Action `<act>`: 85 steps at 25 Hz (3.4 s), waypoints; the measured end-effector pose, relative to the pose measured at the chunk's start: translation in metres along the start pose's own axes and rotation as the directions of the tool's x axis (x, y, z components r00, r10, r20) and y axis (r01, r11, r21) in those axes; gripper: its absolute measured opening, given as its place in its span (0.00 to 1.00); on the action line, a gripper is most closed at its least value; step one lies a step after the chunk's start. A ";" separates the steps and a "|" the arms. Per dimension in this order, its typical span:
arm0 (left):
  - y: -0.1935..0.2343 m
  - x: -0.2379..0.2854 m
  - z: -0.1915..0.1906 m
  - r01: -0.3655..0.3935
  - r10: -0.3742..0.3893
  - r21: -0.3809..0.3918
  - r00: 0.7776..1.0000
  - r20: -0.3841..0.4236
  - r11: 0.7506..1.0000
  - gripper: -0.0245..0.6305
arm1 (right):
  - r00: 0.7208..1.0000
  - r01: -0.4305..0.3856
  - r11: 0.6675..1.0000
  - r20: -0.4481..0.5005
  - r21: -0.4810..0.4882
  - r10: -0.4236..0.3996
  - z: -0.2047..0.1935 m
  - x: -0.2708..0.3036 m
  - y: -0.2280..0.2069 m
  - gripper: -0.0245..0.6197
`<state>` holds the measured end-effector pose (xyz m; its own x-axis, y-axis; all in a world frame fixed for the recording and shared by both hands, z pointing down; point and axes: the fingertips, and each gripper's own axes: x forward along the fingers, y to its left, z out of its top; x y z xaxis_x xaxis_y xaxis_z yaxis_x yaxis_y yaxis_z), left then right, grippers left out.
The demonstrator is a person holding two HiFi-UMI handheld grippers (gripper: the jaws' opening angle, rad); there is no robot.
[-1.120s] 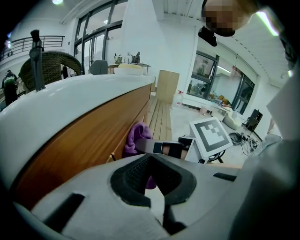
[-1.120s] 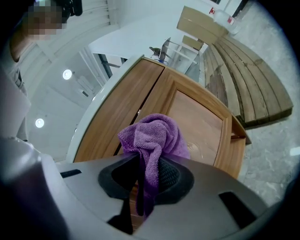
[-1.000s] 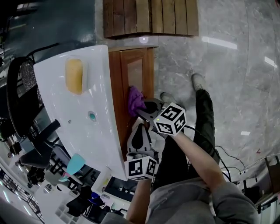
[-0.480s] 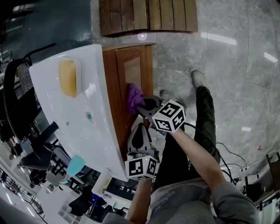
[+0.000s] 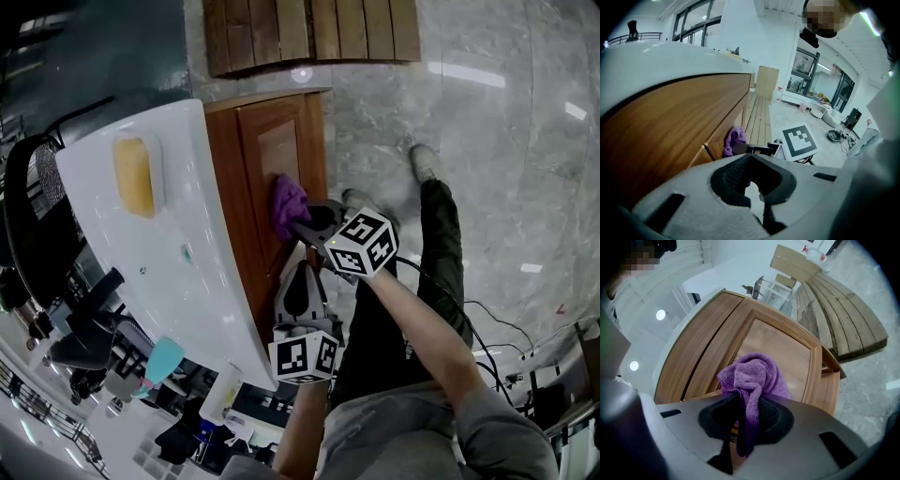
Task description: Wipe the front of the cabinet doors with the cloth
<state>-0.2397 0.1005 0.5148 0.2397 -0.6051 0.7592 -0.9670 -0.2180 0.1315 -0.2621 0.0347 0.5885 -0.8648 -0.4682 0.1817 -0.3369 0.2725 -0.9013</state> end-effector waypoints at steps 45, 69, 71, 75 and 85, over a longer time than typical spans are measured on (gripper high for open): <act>0.011 0.037 -0.035 0.021 -0.022 -0.011 0.997 -0.079 1.000 0.05 | 0.984 0.176 0.983 -0.019 0.056 -0.175 -0.040 0.018 -0.107 0.15; 0.009 0.043 -0.035 0.031 -0.032 -0.015 0.997 -0.065 0.999 0.05 | 0.954 0.298 0.952 -0.055 0.072 -0.294 -0.051 0.000 -0.145 0.15; 0.007 0.041 -0.033 0.033 -0.034 -0.020 0.998 -0.058 0.999 0.05 | 0.956 0.291 0.954 -0.051 0.074 -0.288 -0.050 -0.004 -0.140 0.15; 0.001 0.035 -0.027 0.035 -0.036 -0.018 0.998 -0.044 0.999 0.05 | 0.963 0.270 0.959 -0.038 0.081 -0.268 -0.045 -0.012 -0.130 0.15; -0.007 0.021 -0.016 0.011 -0.011 -0.029 1.000 -0.019 1.000 0.05 | 0.977 0.207 0.975 0.036 0.074 -0.210 -0.009 -0.039 -0.098 0.15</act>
<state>-0.2291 0.1018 0.5402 0.2491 -0.5881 0.7695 -0.9664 -0.2025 0.1580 -0.1990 0.0332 0.6732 -0.7606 -0.5449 0.3530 -0.4805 0.1068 -0.8705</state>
